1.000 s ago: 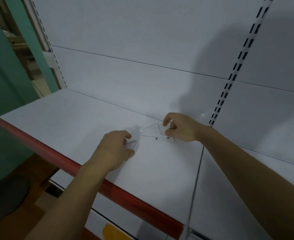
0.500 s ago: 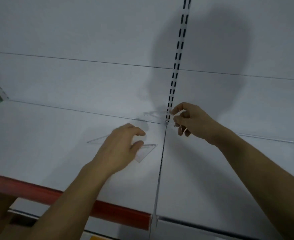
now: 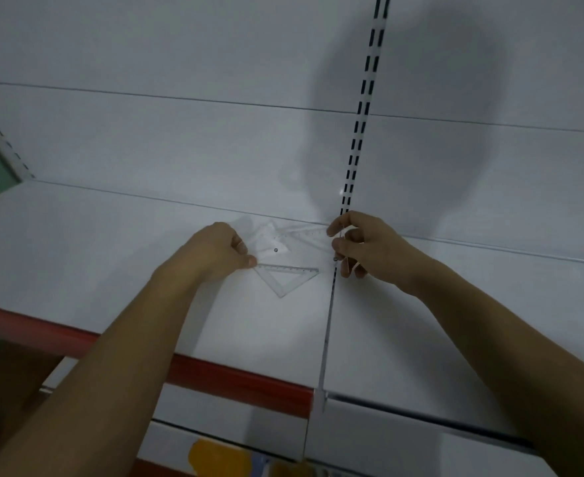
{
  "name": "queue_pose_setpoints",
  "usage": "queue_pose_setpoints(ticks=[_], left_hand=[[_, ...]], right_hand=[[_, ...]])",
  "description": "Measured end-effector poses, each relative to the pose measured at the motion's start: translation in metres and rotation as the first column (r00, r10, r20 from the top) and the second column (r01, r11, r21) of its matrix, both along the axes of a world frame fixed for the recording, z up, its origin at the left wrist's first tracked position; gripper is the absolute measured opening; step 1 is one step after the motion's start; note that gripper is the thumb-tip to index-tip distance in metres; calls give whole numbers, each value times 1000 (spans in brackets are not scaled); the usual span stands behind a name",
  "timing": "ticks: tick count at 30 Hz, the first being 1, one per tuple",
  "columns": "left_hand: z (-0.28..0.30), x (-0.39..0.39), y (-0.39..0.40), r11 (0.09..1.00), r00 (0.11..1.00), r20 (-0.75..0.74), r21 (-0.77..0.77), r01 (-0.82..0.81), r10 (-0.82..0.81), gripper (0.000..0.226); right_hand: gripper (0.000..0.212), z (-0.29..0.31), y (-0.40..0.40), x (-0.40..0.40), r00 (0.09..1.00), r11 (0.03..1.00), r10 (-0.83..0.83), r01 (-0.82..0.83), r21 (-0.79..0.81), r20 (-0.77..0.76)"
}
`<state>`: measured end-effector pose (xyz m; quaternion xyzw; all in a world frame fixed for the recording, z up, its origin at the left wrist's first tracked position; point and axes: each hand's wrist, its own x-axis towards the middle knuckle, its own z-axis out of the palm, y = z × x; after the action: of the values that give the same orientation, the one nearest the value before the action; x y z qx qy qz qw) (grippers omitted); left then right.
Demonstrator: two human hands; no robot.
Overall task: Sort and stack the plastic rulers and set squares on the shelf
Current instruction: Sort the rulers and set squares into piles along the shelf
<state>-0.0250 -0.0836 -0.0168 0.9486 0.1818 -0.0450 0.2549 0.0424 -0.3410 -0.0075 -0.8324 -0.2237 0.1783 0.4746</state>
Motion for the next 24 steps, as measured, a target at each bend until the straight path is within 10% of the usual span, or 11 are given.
queue_pose_setpoints(ticks=[10, 24], left_hand=[[6, -31, -37, 965, 900, 417, -263, -14, 126, 16], [31, -2, -301, 854, 872, 406, -315, 413, -273, 17]], right_hand=[[9, 5, -32, -28, 985, 980, -120, 138, 147, -120], [21, 11, -290, -80, 698, 612, -706, 686, 393, -120]])
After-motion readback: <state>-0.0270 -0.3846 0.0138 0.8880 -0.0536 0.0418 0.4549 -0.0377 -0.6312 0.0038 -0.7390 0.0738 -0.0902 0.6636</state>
